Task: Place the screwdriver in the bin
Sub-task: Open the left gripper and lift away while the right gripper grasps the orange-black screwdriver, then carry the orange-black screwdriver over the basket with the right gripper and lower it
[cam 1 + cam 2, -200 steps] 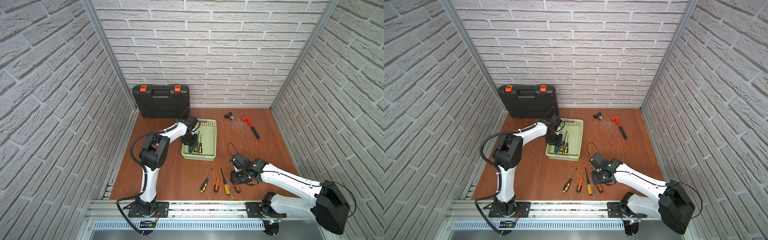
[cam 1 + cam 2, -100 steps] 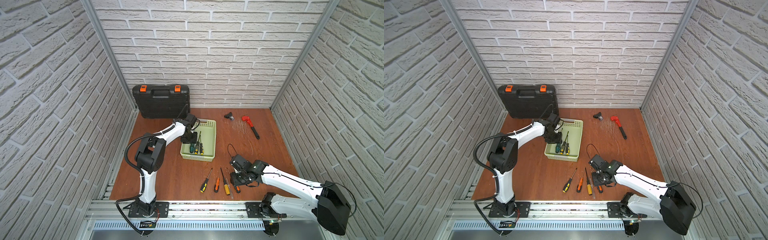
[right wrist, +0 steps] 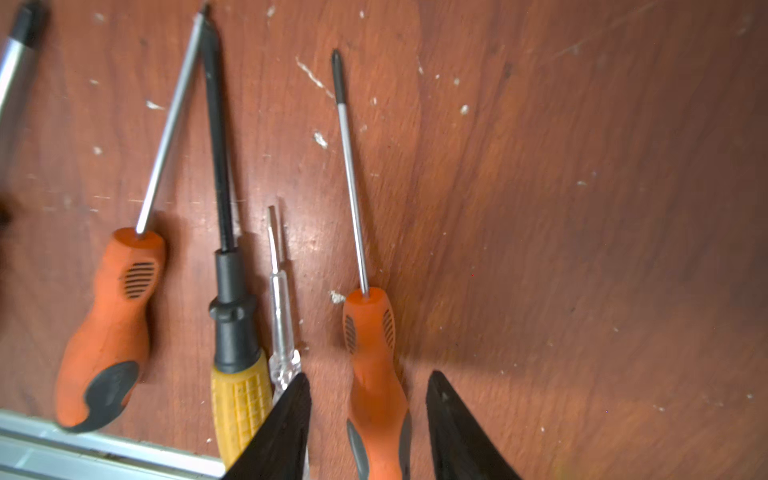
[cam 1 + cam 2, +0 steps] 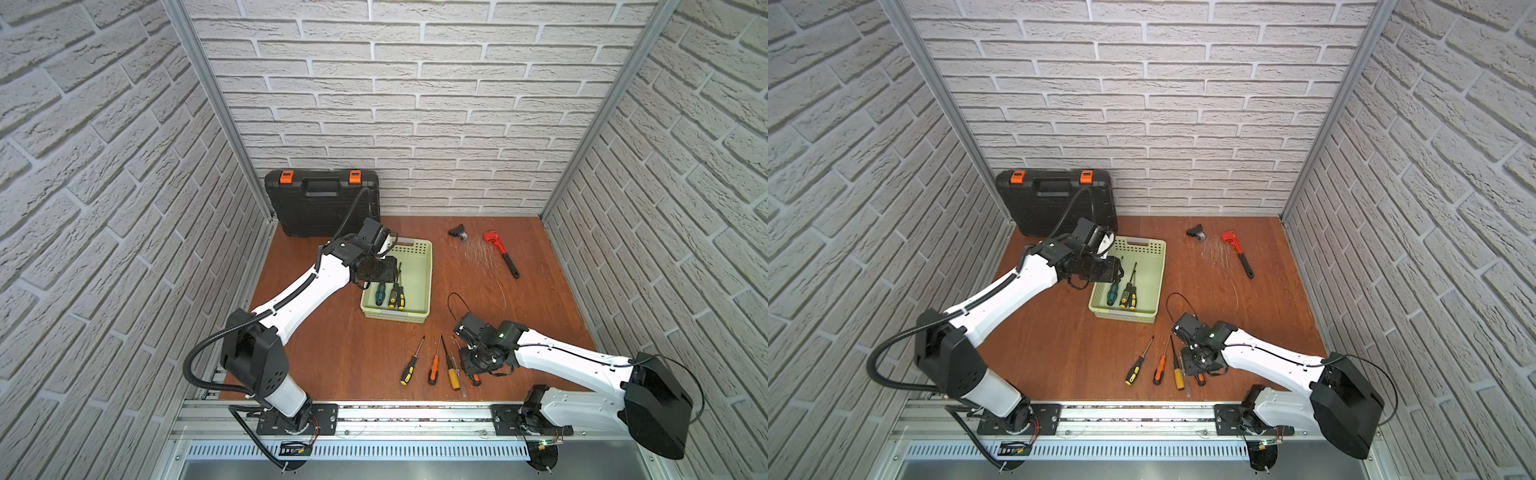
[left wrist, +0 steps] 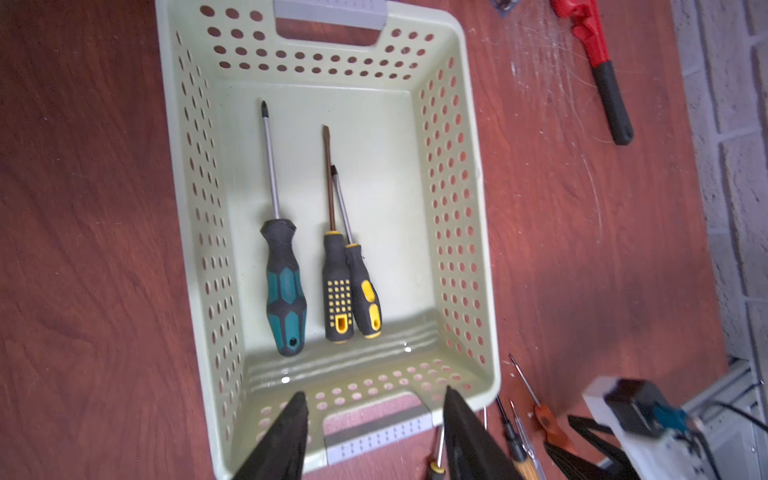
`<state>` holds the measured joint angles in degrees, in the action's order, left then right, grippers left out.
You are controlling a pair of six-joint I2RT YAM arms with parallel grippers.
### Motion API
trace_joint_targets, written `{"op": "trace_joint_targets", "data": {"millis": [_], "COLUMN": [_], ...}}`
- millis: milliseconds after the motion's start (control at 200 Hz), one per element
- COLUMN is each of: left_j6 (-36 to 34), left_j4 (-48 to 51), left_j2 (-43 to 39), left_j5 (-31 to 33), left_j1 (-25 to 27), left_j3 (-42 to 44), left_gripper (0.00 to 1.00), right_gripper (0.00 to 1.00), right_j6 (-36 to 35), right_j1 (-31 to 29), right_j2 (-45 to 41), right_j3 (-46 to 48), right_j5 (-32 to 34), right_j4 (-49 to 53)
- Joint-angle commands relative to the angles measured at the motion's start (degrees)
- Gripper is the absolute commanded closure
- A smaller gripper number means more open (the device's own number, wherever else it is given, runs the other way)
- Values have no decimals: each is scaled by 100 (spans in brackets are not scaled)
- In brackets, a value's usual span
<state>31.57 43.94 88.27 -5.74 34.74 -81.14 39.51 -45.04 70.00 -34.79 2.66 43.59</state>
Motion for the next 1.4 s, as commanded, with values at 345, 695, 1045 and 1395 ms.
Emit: {"op": "trace_joint_targets", "data": {"millis": [345,695,1045,1395], "left_j6": [209,567,1378,1986], "left_j4": [182,434,95,331], "left_j2": [-1297,-2009,-3098,-3885], "left_j5": [570,595,839,1370], "left_j1": [-18,-6,424,1048], "left_j3": [416,1227,2849,3466], "left_gripper": [45,45,35,36], "right_gripper": [70,90,92,91], "right_j6": [101,176,-137,-791], "right_j1": [-68,-41,86,394], "right_j2": [603,-394,-425,2496], "right_j3": [156,-499,-3026,-5561], "right_j5": [-366,-35,122,-1061], "right_j4": [-648,598,1177,293]}}
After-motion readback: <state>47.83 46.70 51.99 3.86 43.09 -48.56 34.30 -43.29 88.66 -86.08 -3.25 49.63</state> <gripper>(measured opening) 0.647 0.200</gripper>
